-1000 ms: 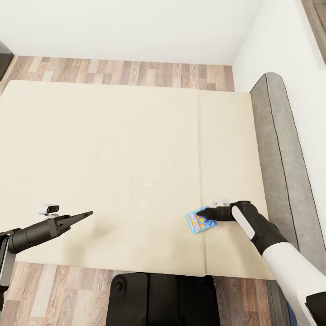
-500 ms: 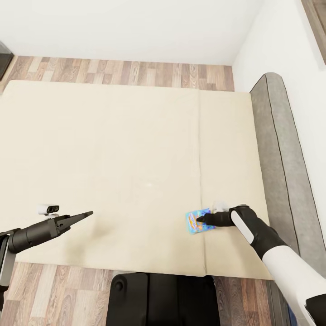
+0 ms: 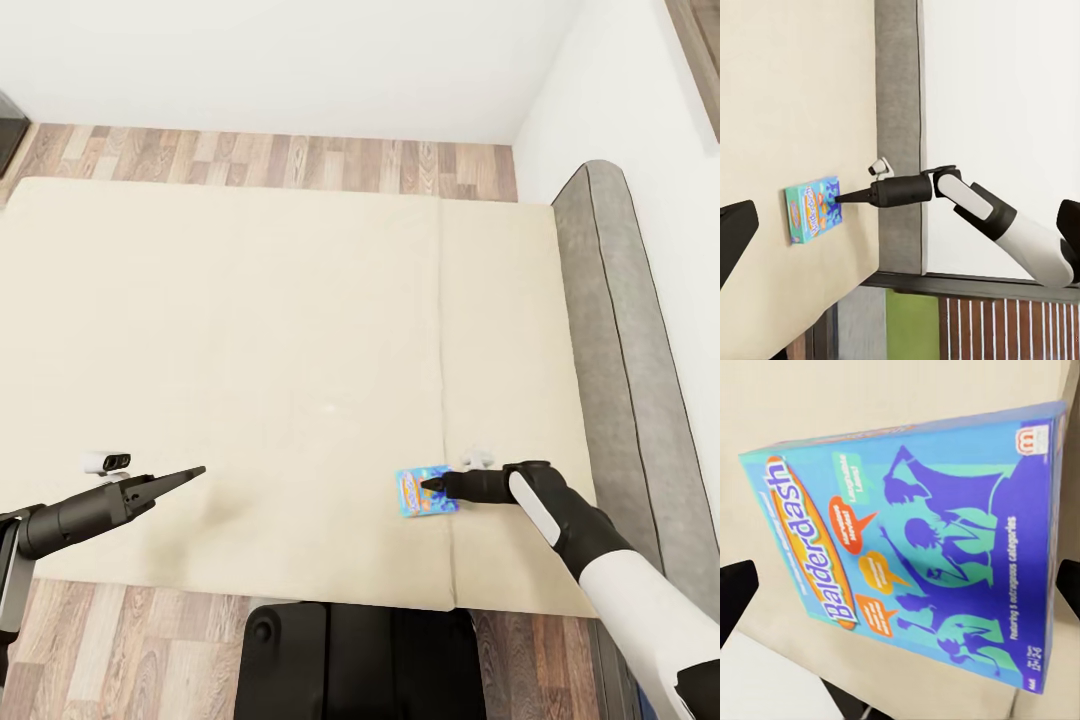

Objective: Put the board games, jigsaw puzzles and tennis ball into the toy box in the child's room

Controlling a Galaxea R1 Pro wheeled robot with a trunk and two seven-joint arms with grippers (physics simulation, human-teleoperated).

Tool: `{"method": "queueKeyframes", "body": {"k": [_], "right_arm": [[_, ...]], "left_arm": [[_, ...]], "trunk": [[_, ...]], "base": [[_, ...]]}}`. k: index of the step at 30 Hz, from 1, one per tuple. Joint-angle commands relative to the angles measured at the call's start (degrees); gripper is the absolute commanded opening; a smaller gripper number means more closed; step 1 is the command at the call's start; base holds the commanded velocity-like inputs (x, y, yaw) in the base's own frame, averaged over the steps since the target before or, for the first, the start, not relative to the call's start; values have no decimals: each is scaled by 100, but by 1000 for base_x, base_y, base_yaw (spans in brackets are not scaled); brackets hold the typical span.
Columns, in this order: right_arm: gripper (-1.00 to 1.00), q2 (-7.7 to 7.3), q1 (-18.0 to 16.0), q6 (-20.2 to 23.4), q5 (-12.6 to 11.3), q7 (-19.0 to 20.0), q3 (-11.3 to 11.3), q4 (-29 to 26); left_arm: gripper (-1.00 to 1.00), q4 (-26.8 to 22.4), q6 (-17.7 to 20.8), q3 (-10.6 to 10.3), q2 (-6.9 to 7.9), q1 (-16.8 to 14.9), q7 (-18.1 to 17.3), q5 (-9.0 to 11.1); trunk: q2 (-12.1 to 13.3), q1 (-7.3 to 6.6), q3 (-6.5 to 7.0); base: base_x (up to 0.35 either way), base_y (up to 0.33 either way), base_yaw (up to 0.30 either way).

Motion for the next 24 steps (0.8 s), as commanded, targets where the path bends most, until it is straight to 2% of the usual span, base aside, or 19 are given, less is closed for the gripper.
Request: {"method": "queueKeyframes", "body": {"k": [1, 24], "right_arm": [[100, -5, -1, 14, 5, 19, 9, -4], [100, 6, 5, -20, -15, 3, -10, 48]], "left_arm": [[100, -1, 61, 0, 2, -2, -25, -7], [100, -1, 61, 5, 4, -2, -25, -6]], "trunk": [[-9, 3, -6], [-9, 3, -6]], "base": [[0, 0, 0], [0, 0, 0]]}}
